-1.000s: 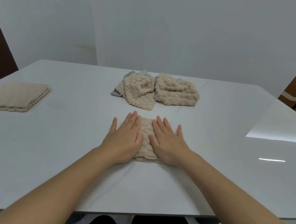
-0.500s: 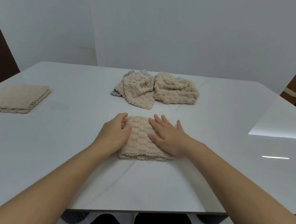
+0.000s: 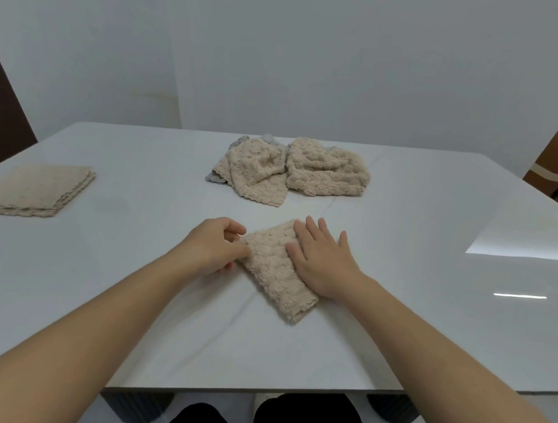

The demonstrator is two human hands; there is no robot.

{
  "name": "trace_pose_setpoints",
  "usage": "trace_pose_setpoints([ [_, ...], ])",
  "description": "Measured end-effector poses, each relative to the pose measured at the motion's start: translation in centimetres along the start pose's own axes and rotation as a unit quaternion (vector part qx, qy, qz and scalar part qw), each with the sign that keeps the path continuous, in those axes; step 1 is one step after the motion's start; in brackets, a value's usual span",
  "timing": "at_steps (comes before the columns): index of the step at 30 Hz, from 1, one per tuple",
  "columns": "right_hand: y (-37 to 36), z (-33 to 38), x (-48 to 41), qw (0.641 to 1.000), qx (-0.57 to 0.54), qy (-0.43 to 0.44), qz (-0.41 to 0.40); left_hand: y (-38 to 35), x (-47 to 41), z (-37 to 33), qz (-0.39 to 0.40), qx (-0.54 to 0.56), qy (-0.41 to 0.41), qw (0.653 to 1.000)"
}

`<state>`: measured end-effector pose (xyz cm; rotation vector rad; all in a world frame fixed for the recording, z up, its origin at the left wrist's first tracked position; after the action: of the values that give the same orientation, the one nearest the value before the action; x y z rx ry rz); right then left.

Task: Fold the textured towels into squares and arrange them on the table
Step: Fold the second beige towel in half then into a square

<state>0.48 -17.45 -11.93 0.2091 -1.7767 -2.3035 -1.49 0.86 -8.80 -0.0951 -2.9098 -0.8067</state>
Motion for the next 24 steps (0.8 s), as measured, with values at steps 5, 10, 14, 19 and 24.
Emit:
trace_pose_setpoints([
  [5,0.8,0.1,-0.2,0.995,-0.005,0.095,0.032,-0.1,0.5,0.3,0.029,0.004,0.009,1.0],
  [10,0.7,1.0,-0.9,0.999,-0.03,0.035,0.017,0.5,1.0,-0.4,0.014,-0.037,-0.058,0.998],
  [14,-0.3,1.0,-0.8,0.999,0.008,0.034,-0.003,-0.1,0.9,-1.6,0.087,0.044,-0.057,0.994],
  [19,-0.5,0.8,-0.9,0.999,0.005,0.039,-0.005,0.4,-0.7,-0.9,0.165,-0.005,-0.016,0.986],
  [24,-0.7,0.8,-1.0,0.999,0.0,0.036,-0.009,0.1,-1.0,-0.3,0.22,-0.049,0.024,0.974],
])
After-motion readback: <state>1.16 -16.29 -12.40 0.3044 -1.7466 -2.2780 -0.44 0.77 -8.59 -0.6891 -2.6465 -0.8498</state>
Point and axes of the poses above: each hand's wrist, its own x-axis away from the middle knuckle, its own y-axis out of the back of the hand, z = x × y, the point moved 5 cm from there along -x, towards the middle knuckle, and after that the axes turned 1 degree about y, right-handed, at the moved point
